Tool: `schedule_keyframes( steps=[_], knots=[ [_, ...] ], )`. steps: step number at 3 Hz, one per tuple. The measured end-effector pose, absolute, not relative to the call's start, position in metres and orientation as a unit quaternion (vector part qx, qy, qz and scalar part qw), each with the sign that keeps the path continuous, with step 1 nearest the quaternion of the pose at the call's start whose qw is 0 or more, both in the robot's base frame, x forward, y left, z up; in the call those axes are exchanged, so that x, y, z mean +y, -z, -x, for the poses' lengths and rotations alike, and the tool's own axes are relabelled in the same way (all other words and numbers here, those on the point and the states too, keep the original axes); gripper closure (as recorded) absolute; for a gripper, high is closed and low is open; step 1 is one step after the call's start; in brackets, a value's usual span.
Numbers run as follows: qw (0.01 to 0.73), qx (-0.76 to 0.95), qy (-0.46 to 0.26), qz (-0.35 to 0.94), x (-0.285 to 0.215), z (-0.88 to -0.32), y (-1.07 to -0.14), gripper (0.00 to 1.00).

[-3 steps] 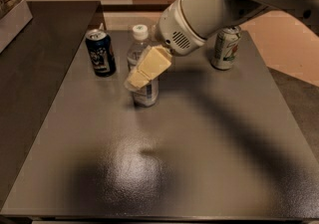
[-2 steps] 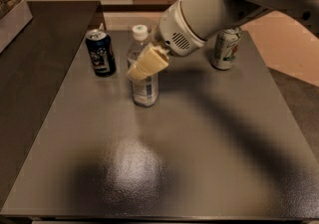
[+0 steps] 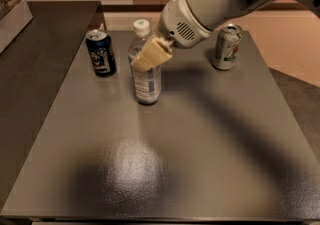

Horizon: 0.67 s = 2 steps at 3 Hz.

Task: Knock blue plastic bottle over

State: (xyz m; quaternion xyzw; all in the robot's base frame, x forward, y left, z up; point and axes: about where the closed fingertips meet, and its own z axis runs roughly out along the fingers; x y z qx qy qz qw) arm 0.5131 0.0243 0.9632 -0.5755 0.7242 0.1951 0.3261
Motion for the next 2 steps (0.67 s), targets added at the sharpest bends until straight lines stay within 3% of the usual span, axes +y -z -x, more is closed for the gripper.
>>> schedule_keyframes(
  steps=[1,2],
  knots=[
    [0.315,0.727,-0.169,0.587,0.009,-0.514,-0.985,1.00],
    [0.277,0.728,-0.123,0.615,-0.009,-0.512,-0.997,1.00]
  ],
)
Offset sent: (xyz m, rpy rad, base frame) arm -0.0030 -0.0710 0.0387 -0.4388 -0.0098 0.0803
